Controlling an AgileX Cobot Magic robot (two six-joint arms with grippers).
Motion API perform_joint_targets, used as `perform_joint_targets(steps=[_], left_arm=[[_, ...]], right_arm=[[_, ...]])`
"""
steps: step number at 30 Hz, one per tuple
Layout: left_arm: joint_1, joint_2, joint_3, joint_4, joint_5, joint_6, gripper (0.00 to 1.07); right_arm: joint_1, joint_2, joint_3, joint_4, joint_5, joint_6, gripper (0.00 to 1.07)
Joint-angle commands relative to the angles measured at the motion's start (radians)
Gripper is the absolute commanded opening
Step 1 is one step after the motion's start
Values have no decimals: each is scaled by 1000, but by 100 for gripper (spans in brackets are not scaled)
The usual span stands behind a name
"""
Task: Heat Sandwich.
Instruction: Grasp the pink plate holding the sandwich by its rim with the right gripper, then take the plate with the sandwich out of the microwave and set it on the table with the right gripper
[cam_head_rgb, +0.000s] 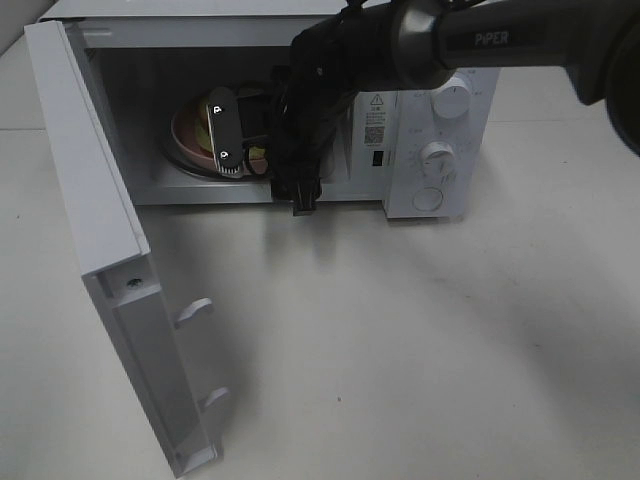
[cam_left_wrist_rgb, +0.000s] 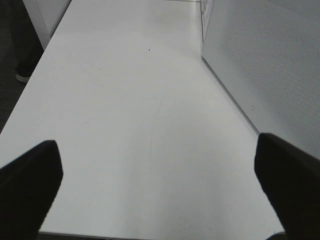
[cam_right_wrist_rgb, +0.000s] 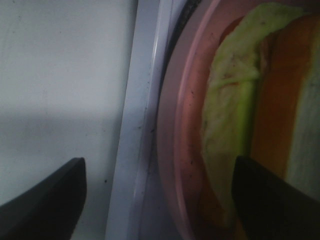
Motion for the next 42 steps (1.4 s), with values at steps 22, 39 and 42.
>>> perform_joint_targets(steps=[22, 39, 42], left_arm=[[2, -16, 2, -10, -14, -2, 100], [2, -16, 2, -10, -14, -2, 100], [2, -16, 2, -10, -14, -2, 100]], right_arm=[[-2, 83, -81, 4, 104, 80, 0], [-2, 76, -81, 4, 105, 70, 0], [-1, 71, -81, 4, 122, 14, 0]])
